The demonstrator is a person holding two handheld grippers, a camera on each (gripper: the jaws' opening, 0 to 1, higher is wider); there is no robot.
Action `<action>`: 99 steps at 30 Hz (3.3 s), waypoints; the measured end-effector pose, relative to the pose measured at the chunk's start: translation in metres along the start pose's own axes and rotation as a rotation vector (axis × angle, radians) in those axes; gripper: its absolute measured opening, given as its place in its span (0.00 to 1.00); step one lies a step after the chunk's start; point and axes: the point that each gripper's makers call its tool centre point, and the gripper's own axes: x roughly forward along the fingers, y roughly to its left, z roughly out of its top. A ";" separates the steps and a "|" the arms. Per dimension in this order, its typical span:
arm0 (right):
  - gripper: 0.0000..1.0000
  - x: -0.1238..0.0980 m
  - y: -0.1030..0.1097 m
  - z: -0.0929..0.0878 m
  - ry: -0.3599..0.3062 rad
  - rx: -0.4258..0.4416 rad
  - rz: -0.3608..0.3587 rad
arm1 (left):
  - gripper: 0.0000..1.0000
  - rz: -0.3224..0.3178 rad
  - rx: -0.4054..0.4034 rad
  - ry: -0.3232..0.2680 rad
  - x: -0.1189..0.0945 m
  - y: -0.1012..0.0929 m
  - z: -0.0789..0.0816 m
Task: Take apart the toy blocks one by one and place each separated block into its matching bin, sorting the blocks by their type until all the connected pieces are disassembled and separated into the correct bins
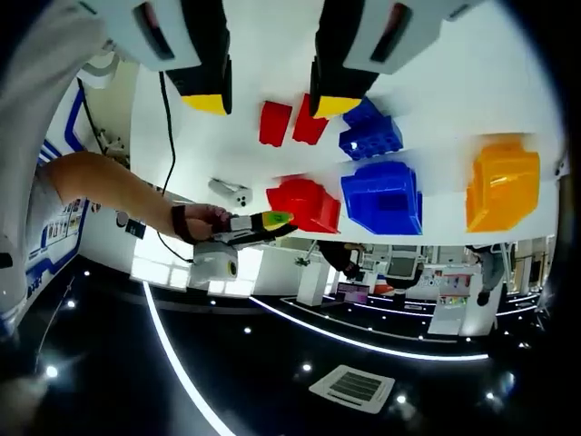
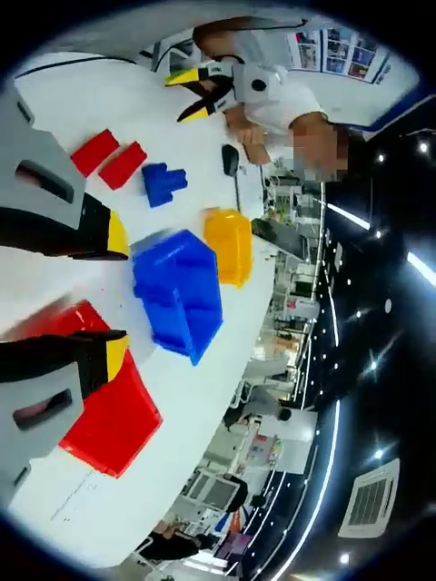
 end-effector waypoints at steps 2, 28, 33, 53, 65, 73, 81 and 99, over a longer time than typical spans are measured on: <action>0.32 0.002 0.016 0.002 0.012 -0.028 0.050 | 0.36 0.000 -0.003 -0.001 0.000 -0.001 0.000; 0.25 0.018 0.120 -0.083 0.257 -0.276 0.548 | 0.34 0.054 0.026 -0.026 -0.040 0.019 -0.001; 0.23 0.016 0.133 -0.071 0.198 -0.279 0.543 | 0.34 0.066 0.013 -0.021 -0.044 0.024 -0.007; 0.23 -0.017 0.115 -0.033 -0.146 0.002 0.232 | 0.33 0.052 0.036 -0.023 -0.032 0.020 0.000; 0.23 -0.051 -0.036 -0.017 -0.274 0.291 -0.320 | 0.33 0.049 0.070 0.012 -0.033 0.014 0.000; 0.23 -0.036 -0.102 -0.044 -0.189 0.415 -0.574 | 0.32 0.058 0.084 0.021 -0.036 0.012 -0.003; 0.23 -0.025 -0.103 -0.048 -0.145 0.390 -0.601 | 0.33 0.093 0.077 0.018 -0.045 0.018 -0.002; 0.41 -0.033 -0.070 -0.004 -0.208 0.232 -0.505 | 0.33 0.089 0.058 0.003 -0.044 0.022 -0.003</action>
